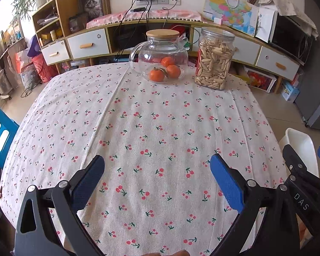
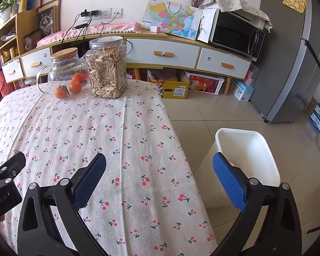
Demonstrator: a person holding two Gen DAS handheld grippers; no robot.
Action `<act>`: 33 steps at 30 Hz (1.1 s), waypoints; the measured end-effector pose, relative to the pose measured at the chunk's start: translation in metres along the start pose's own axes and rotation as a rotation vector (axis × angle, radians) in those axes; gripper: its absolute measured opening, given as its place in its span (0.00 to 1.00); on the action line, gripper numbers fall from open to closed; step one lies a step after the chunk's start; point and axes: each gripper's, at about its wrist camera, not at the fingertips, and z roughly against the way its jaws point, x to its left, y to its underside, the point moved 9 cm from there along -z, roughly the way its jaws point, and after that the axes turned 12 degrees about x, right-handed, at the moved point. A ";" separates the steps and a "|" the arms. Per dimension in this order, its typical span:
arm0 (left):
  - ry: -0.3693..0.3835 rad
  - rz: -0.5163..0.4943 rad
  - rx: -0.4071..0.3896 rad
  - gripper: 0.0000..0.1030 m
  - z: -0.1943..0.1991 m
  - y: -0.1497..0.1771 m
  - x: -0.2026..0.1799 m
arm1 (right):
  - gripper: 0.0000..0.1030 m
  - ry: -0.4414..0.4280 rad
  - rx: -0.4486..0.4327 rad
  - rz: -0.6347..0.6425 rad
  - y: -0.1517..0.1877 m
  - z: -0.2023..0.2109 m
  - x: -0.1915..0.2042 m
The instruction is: Collect trash
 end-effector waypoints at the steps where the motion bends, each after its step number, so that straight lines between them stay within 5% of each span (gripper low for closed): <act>1: -0.003 0.003 -0.002 0.94 0.000 -0.001 0.001 | 0.93 0.000 0.000 0.002 0.000 0.000 0.000; 33: 0.020 0.022 -0.042 0.94 0.006 -0.002 0.005 | 0.93 -0.033 0.018 0.006 0.004 -0.001 0.002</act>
